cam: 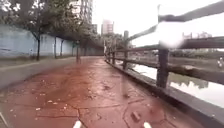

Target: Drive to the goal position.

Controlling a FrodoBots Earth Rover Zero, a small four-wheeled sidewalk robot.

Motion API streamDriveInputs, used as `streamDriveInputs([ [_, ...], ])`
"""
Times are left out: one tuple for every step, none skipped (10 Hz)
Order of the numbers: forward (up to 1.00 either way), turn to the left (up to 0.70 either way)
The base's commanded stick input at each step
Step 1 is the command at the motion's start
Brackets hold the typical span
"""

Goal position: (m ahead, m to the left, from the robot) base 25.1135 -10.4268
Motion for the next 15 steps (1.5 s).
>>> streamDriveInputs([
  [0.5,0.5],
  [0.5,0.5],
  [0.5,0.5],
  [0.5,0.5],
  [0.5,0.5],
  [0.5,0.42],
  [0.5,0.07],
  [0.5,0.0],
  [0.5,0.0],
  [0.5,0.0],
  [0.5,0.0],
  [0.5,0.0],
  [0.5,0.0],
  [0.5,0.0],
  [0.5,0.0],
])
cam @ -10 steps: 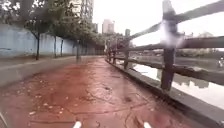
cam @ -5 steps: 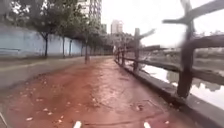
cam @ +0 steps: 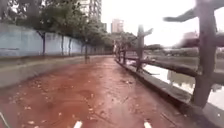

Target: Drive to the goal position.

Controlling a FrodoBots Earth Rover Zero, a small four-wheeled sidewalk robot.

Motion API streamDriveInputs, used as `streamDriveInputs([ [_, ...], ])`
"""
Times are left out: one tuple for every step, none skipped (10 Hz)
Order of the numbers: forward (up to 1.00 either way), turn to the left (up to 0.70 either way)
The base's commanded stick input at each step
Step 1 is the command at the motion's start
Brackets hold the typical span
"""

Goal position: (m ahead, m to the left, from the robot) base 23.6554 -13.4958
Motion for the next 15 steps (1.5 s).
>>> streamDriveInputs([
  [0.5,0.0],
  [0.5,0.0],
  [0.5,0.0],
  [0.5,0.34],
  [0.5,0.5],
  [0.5,0.5],
  [0.5,0.5],
  [0.5,0.38],
  [0.5,0.04],
  [0.5,0.0],
  [0.5,0.0],
  [0.5,0.0],
  [0.5,0.0],
  [0.5,0.0],
  [0.5,0.0],
])
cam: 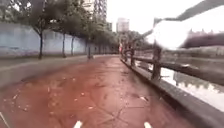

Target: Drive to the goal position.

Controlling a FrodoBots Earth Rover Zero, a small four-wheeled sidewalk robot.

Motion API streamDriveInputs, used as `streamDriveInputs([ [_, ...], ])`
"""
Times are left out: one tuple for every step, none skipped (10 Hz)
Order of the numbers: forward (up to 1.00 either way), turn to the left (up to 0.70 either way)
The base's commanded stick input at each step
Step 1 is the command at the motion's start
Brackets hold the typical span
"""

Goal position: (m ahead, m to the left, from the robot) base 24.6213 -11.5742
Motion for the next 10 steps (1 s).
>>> streamDriveInputs([
  [0.5,0.0],
  [0.5,0.0],
  [0.5,0.0],
  [0.5,0.0],
  [0.5,0.14],
  [0.5,0.42],
  [0.5,0.5],
  [0.5,0.5],
  [0.5,0.5],
  [0.5,0.34],
])
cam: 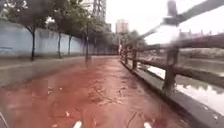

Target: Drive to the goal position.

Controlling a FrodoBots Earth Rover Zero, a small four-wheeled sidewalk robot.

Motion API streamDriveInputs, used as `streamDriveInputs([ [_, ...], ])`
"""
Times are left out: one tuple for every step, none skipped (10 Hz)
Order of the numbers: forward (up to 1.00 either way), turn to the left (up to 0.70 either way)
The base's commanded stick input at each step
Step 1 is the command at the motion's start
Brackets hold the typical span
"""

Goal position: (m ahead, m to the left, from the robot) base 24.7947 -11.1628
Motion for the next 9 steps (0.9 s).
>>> streamDriveInputs([
  [0.5,0.15],
  [0.5,0.0],
  [0.5,0.0],
  [0.5,0.0],
  [0.5,0.0],
  [0.5,0.0],
  [0.5,0.0],
  [0.5,0.0],
  [0.5,0.26],
])
